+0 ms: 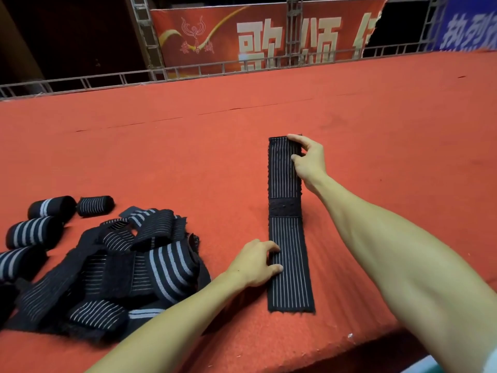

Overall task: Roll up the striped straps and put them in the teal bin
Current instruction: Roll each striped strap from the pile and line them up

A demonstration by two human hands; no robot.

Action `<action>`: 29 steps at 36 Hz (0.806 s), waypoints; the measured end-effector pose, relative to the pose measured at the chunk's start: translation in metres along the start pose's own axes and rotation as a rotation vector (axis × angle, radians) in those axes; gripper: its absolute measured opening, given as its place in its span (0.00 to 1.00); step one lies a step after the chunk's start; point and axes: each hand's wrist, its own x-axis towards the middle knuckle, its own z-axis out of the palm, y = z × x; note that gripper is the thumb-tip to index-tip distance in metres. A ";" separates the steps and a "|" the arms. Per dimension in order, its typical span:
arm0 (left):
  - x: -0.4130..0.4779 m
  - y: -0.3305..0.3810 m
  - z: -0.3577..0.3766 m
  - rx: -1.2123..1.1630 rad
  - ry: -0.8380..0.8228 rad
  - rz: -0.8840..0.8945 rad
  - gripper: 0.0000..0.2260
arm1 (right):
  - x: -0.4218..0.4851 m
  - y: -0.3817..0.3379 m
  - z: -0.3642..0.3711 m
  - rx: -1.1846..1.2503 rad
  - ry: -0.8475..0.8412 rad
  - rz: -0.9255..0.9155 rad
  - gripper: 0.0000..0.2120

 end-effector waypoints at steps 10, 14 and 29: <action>0.012 0.007 -0.027 -0.070 0.106 0.026 0.15 | -0.019 -0.028 -0.005 0.096 -0.096 -0.079 0.19; 0.017 0.018 -0.071 -0.270 0.400 0.042 0.05 | -0.034 -0.052 -0.004 0.060 -0.142 -0.165 0.12; -0.021 0.005 -0.181 -0.835 0.742 0.175 0.11 | -0.095 -0.134 0.038 0.131 -0.367 -0.287 0.14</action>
